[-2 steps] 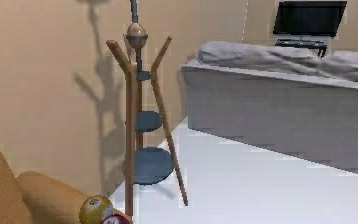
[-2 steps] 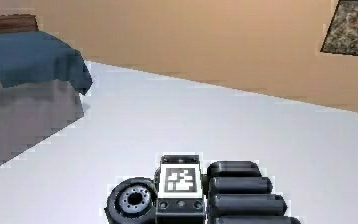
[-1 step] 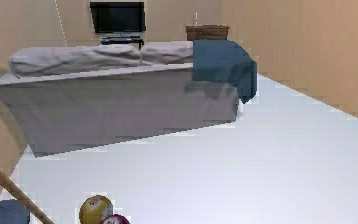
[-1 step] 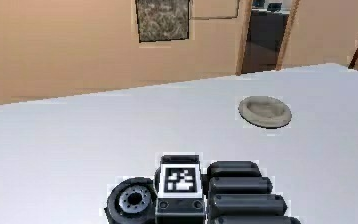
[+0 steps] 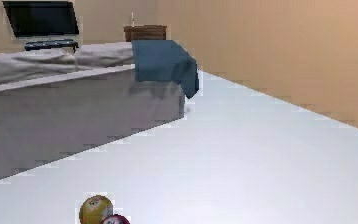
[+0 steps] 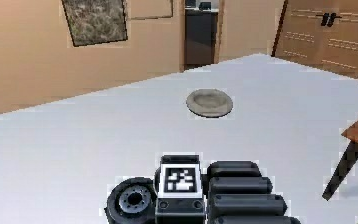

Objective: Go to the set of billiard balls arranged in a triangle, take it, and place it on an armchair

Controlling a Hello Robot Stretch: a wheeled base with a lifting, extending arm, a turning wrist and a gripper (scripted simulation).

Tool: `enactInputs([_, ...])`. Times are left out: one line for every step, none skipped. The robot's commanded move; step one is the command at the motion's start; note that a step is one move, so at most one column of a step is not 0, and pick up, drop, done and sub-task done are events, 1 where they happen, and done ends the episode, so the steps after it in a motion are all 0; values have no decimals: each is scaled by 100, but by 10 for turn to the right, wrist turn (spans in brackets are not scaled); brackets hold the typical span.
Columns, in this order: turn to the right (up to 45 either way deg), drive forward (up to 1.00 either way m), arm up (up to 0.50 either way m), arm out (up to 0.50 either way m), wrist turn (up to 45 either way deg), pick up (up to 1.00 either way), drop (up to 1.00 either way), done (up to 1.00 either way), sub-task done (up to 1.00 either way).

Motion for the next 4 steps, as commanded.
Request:
enactInputs([-450, 0, 0, 0, 0, 0, 0, 0, 0])
enactInputs([-270, 0, 0, 0, 0, 0, 0, 0, 0])
enactInputs([450, 0, 0, 0, 0, 0, 0, 0, 0])
enactInputs([390, 0, 0, 0, 0, 0, 0, 0, 0])
